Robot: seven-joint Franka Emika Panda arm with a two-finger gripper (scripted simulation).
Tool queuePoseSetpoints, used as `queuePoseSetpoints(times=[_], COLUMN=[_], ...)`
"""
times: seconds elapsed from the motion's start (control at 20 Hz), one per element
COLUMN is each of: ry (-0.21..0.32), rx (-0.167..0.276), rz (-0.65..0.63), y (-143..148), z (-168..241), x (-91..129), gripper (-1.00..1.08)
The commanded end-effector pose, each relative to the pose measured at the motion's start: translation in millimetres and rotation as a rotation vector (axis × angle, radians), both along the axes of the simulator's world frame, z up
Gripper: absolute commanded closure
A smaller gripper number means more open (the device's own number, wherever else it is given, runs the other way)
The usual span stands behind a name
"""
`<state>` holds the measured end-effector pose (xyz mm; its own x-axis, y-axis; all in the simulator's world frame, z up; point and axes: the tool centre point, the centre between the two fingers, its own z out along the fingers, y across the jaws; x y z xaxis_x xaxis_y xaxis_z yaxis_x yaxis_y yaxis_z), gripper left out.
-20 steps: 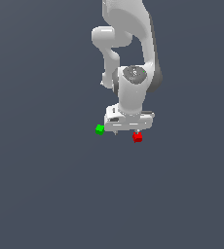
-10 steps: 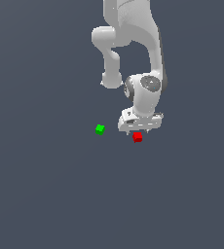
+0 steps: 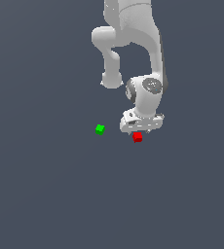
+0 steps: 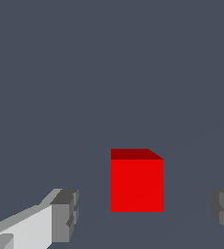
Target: Stack the red cube on top of the green cube.
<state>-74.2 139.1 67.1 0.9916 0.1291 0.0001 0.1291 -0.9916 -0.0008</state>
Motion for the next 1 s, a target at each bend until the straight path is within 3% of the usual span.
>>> queuePoseSetpoints(times=[0.0,0.65,0.7,0.95], ry=[0.001,0.000,0.000,0.000], rx=[0.000,-0.001,-0.001,-0.001], rz=[0.000,0.000,0.000,0.000], y=[0.0,1.0,1.0,1.0], z=[-6.7,-47.4,-47.4,-47.4], x=[-0.5,-0.5,-0.5,-0.5], gripper=[-0.92,-0.92,1.08,1.08])
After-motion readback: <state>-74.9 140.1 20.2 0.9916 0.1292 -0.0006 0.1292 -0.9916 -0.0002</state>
